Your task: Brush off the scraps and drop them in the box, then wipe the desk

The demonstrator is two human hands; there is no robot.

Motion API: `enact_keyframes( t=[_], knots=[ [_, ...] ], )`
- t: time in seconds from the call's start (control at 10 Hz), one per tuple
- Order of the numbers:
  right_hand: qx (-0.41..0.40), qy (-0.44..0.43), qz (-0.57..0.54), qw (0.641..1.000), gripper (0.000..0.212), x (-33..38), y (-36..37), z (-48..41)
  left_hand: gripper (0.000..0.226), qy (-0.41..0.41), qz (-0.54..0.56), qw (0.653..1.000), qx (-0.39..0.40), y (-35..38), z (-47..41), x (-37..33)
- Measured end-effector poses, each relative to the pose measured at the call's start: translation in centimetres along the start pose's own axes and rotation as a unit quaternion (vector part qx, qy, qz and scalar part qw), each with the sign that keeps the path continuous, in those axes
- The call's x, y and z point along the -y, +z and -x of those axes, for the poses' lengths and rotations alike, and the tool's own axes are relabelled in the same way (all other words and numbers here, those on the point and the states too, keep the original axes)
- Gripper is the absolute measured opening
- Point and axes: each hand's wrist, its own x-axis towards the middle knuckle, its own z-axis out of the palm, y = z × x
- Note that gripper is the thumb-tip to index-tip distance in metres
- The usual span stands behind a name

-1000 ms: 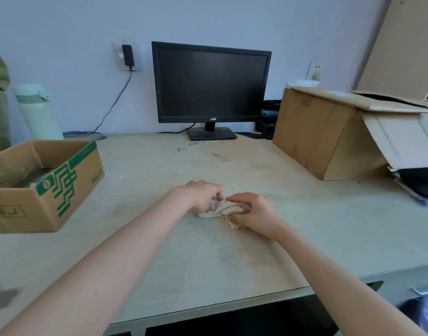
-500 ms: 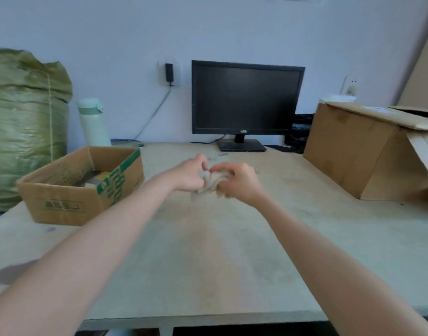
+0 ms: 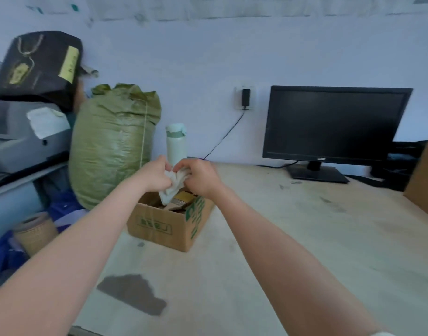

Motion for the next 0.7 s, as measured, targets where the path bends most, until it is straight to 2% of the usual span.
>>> enact_keyframes(
  t=[0.2, 0.3, 0.4, 0.5, 0.7],
  knots=[
    [0.109, 0.041, 0.065, 0.991, 0.038, -0.7, 3.4, -1.6, 0.037, -0.049, -0.086, 0.992, 0.080, 3.0, -0.7, 1.2],
    [0.159, 0.056, 0.072, 0.983, 0.038, -1.0, 3.1, -1.9, 0.043, -0.072, -0.124, 0.977, 0.158, 4.0, -1.4, 1.8],
    [0.134, 0.046, 0.051, 0.989, 0.033, -1.6, 2.8, -1.4, 0.032, -0.071, -0.162, 0.962, 0.207, 4.0, -1.8, 1.7],
    [0.094, 0.059, 0.045, 0.993, 0.031, -2.7, 1.9, -0.8, 0.014, -0.057, -0.154, 0.972, 0.166, 2.8, -1.7, 0.9],
    [0.047, 0.114, 0.040, 0.992, 0.028, -4.7, -3.2, 1.5, 0.026, -0.012, -0.071, 0.996, 0.058, 1.9, -1.7, -2.6]
  ],
)
